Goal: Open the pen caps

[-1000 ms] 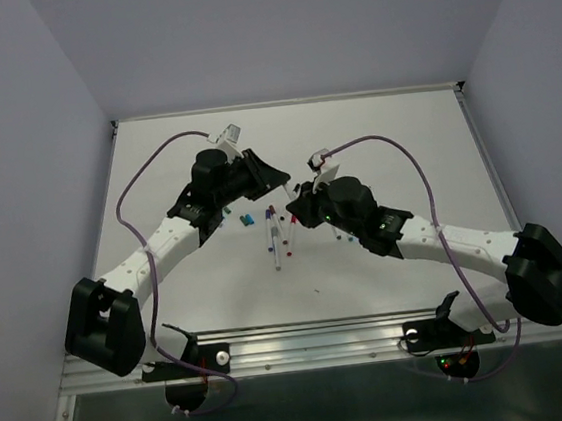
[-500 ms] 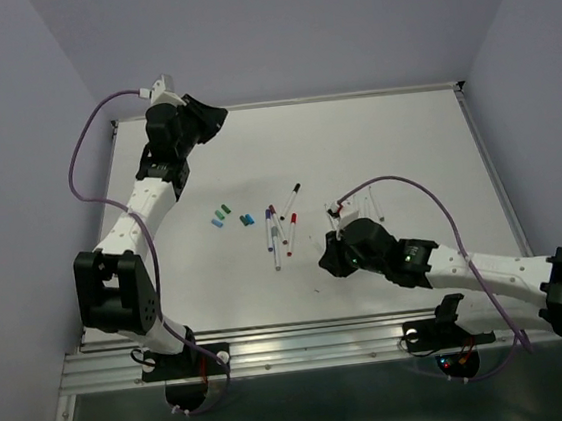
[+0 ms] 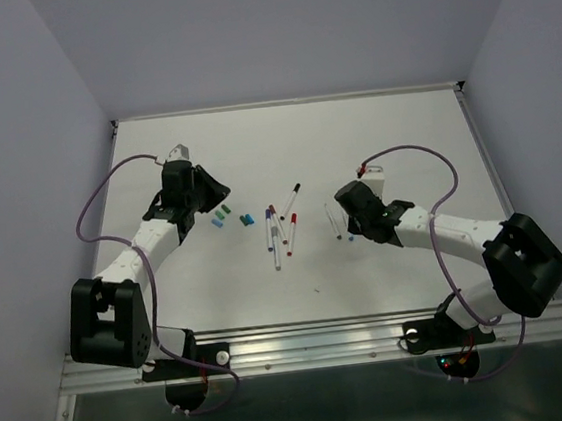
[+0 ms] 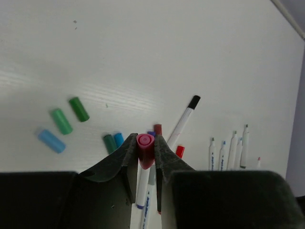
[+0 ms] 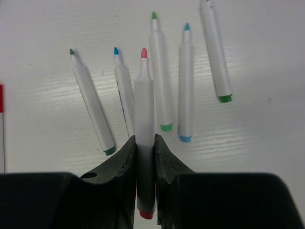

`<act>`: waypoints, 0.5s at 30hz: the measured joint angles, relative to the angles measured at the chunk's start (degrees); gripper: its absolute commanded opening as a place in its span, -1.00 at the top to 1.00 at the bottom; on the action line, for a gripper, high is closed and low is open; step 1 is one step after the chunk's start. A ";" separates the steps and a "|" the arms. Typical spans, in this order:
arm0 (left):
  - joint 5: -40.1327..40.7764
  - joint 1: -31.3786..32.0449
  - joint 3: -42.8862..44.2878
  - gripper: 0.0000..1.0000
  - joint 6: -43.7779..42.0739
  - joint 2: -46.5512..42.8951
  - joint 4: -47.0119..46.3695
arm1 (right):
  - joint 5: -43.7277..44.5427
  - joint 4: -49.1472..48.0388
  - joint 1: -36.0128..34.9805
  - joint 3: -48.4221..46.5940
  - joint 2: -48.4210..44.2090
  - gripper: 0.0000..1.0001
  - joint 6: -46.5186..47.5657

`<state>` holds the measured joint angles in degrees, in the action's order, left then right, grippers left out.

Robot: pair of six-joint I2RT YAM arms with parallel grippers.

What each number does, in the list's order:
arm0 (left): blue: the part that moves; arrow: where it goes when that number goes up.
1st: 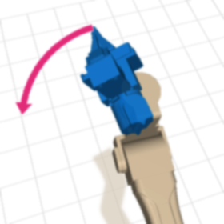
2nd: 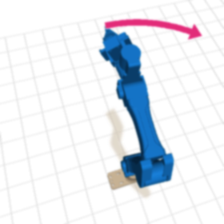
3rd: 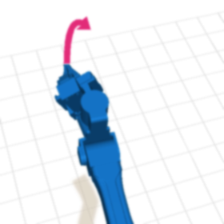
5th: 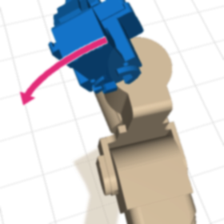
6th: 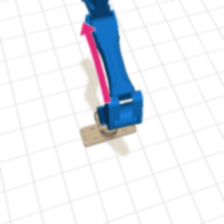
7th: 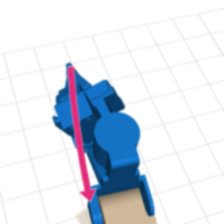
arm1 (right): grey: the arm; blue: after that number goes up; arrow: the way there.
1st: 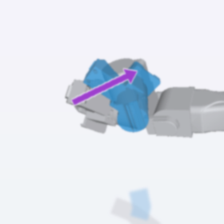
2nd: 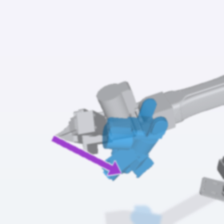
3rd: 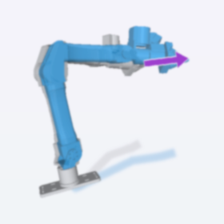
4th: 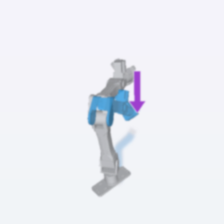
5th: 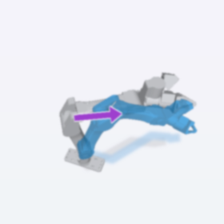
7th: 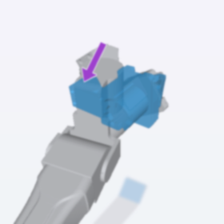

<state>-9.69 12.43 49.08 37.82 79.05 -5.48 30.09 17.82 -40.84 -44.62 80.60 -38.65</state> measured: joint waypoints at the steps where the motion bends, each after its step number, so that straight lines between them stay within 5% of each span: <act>1: 0.70 0.07 -1.09 0.98 -0.04 -0.74 0.98 | 0.22 0.02 0.61 -0.55 0.57 0.69 0.37; 15: 6.25 0.37 -3.72 0.78 -2.01 0.55 5.79 | -1.44 -2.14 5.22 -4.74 9.44 0.47 5.95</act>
<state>-3.44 12.80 45.36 35.81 79.59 0.32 28.64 15.68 -35.62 -49.36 90.04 -32.71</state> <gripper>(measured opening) 0.259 0.233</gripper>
